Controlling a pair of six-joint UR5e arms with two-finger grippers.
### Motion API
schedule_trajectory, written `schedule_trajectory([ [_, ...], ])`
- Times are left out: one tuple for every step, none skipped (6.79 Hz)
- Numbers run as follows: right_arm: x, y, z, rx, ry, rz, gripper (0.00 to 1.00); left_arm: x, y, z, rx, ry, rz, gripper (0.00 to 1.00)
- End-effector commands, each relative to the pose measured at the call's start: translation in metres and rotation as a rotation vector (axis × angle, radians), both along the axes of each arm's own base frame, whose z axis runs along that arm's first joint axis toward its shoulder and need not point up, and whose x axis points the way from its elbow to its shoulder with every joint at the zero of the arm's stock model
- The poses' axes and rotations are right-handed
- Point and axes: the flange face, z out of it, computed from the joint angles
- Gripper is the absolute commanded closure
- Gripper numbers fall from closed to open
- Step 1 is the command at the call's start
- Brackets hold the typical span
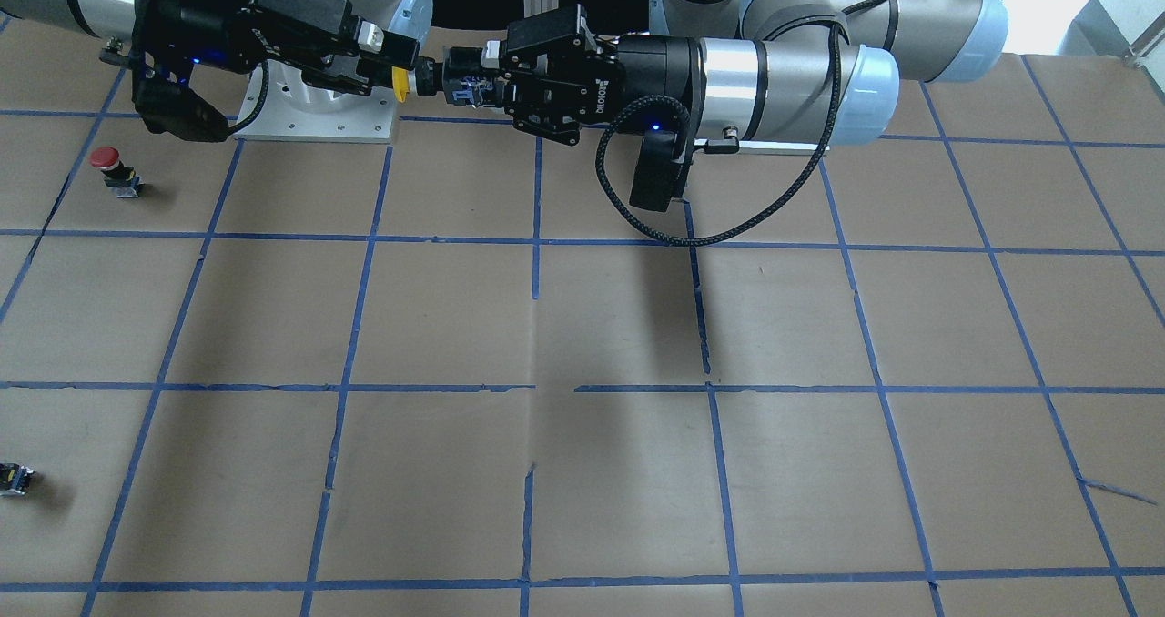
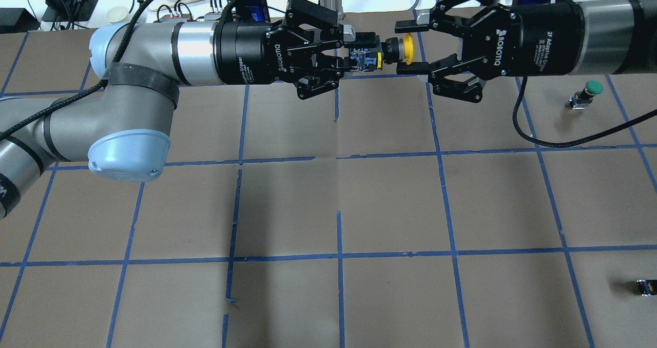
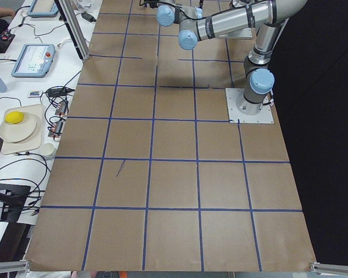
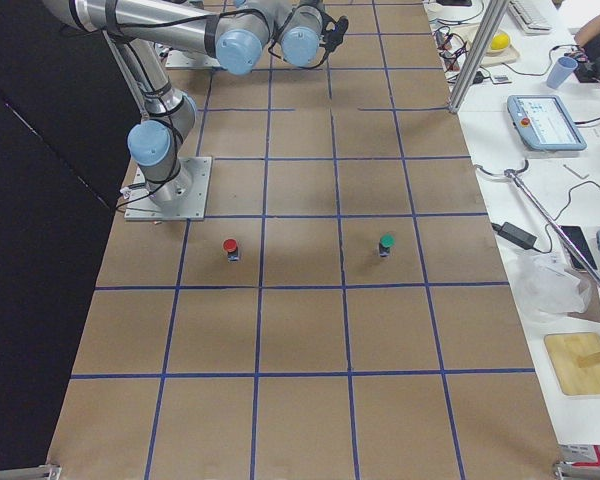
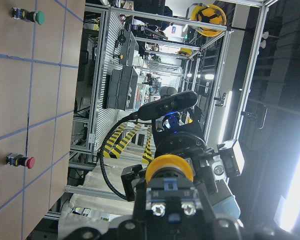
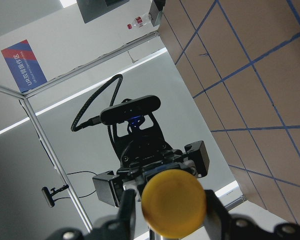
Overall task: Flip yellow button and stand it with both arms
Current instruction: 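Open the left gripper and pull it back while the right gripper holds the button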
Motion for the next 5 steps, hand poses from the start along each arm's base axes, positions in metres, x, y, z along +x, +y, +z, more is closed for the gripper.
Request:
schedule_trajectory([
  [-0.0008,-0.0006,-0.0006,0.003,-0.001,-0.002,0.61,-0.0008,0.0006,-0.0010,0.000,-0.002,-0.002,0.81],
  [-0.0009,-0.0006,-0.0006,0.004,-0.001,-0.002,0.62,-0.0001,0.0004,-0.0017,0.003,-0.002,0.000,0.67],
  [-0.0015,-0.0007,-0.0007,0.012,-0.003,-0.005,0.64,-0.0007,0.0021,-0.0018,0.003,-0.004,-0.001,0.01],
  [-0.0015,-0.0006,-0.0008,0.018,-0.004,-0.006,0.64,-0.0007,0.0027,0.0001,0.000,-0.006,-0.001,0.01],
  [-0.0015,-0.0006,-0.0008,0.021,-0.004,-0.006,0.64,0.0002,0.0060,0.0052,-0.008,-0.008,0.001,0.01],
])
